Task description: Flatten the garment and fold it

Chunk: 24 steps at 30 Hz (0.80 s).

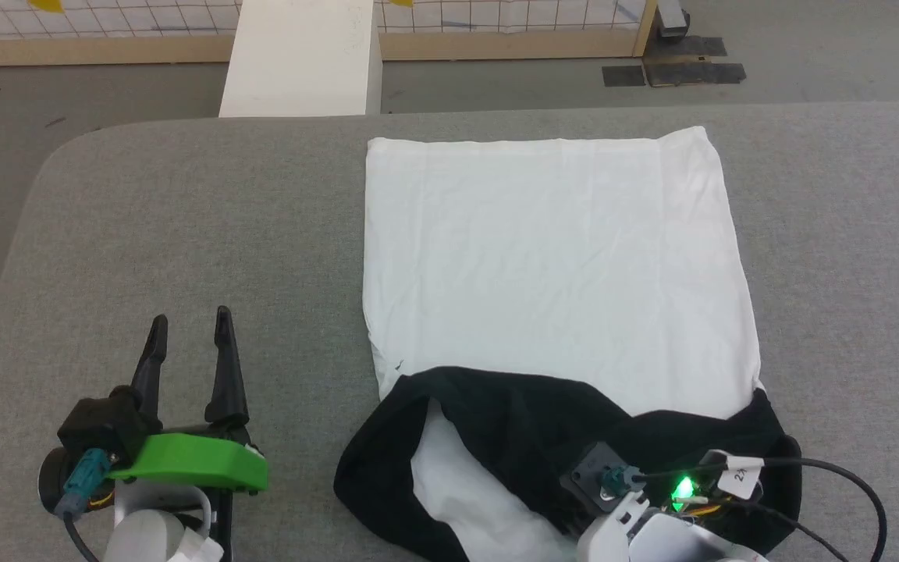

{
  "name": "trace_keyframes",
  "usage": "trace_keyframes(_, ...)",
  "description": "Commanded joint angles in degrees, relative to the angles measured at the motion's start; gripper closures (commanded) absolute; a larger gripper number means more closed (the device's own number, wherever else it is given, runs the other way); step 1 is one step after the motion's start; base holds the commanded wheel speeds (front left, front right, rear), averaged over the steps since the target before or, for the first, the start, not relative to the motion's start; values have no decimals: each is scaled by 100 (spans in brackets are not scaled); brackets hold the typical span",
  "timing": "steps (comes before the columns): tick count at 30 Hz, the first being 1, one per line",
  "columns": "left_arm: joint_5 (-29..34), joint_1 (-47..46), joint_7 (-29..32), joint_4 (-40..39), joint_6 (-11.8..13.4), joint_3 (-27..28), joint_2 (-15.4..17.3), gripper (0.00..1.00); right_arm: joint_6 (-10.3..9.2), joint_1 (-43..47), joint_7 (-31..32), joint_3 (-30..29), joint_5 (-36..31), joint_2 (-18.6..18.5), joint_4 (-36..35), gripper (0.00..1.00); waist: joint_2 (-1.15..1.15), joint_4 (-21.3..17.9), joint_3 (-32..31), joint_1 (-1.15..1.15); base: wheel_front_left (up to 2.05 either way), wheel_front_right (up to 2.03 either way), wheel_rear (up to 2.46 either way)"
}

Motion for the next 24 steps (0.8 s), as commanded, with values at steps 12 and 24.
trace_keyframes(12, 88, -33, -22, 112, -54, -110, -6, 0, -10, 263, -965, -1257, 408, 488, -538, 0, 0, -136, -82, 0, 0, 0, 0)
trace_keyframes(24, -19, -1517, 894, 369, -183, -830, 932, 0, -10, 234, -2803, -3131, 155, 1181, -998, 0, 0, -662, 627, 0, 0, 0, 0)
